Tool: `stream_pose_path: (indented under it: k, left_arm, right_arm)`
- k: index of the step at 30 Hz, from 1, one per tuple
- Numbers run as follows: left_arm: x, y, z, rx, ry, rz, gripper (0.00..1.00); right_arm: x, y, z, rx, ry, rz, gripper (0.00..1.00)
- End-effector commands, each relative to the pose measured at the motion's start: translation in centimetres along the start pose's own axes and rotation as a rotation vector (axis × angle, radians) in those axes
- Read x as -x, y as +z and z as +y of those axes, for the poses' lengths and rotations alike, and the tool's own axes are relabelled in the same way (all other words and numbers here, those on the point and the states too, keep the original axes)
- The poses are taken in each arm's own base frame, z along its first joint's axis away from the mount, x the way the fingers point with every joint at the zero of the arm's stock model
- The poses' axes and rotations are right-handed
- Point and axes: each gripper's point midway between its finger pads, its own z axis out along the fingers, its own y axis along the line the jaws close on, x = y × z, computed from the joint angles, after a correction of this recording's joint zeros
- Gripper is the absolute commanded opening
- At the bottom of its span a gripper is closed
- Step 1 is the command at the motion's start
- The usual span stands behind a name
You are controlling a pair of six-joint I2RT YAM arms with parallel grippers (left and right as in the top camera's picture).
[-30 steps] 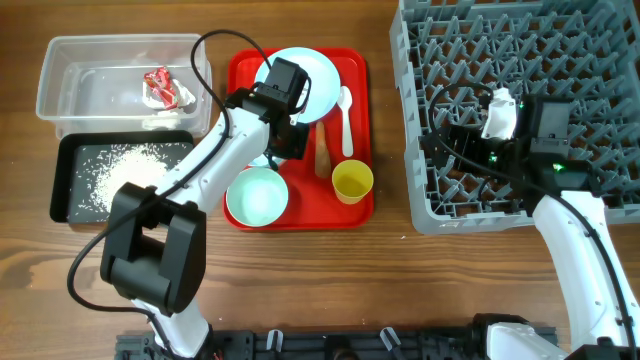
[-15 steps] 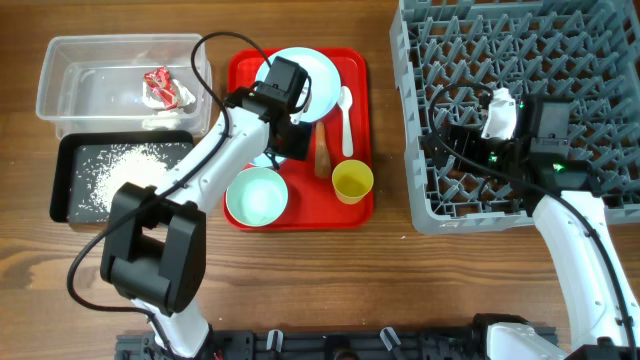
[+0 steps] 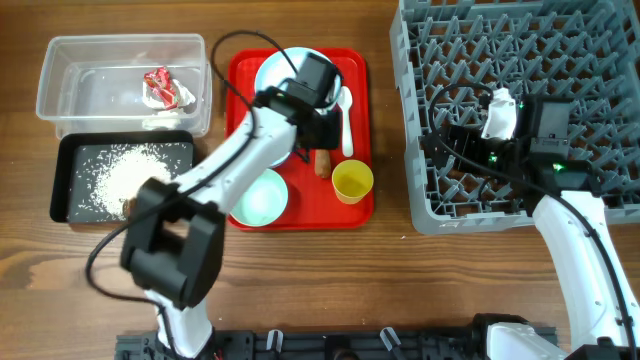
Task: Sort waste into correct bins and load items into the dishwasher rack
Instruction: 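Reach left gripper toward the carrot on the red tray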
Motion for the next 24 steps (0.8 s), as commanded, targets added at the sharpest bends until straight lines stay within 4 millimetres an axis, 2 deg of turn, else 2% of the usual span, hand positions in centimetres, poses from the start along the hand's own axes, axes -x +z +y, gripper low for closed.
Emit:
stream_pose_path:
  k: [1,14,16,17,19,21,24]
  left_arm:
    - [-0.5,2.7,1.5,0.105,-0.129,0.014,0.48]
    - [-1.8,6.3,2.6,0.150,-0.167,0.060,0.52]
    - [-2.1,6.7,2.7,0.157,-0.167,0.072,0.50]
    - [-2.1,6.8,2.8,0.159,-0.167,0.074,0.47]
    - [-2.1,6.9,2.8,0.158,-0.167,0.073,0.29]
    - [-1.9,6.9,2.7,0.153,-0.167,0.065,0.16]
    - [-1.9,6.9,2.6,0.152,-0.167,0.063,0.04]
  right_arm:
    - [0.5,-0.2,0.3,0.013,0.006,-0.002,1.00]
    - [0.5,-0.2,0.3,0.013,0.006,-0.002,1.00]
    - [0.5,-0.2,0.3,0.013,0.006,-0.002,1.00]
    - [0.5,-0.2,0.3,0.013,0.006,-0.002,1.00]
    - [0.5,-0.2,0.3,0.013,0.007,-0.002,1.00]
    - [0.5,-0.2,0.3,0.013,0.006,-0.002,1.00]
    - [0.5,-0.2,0.3,0.013,0.005,-0.003,1.00]
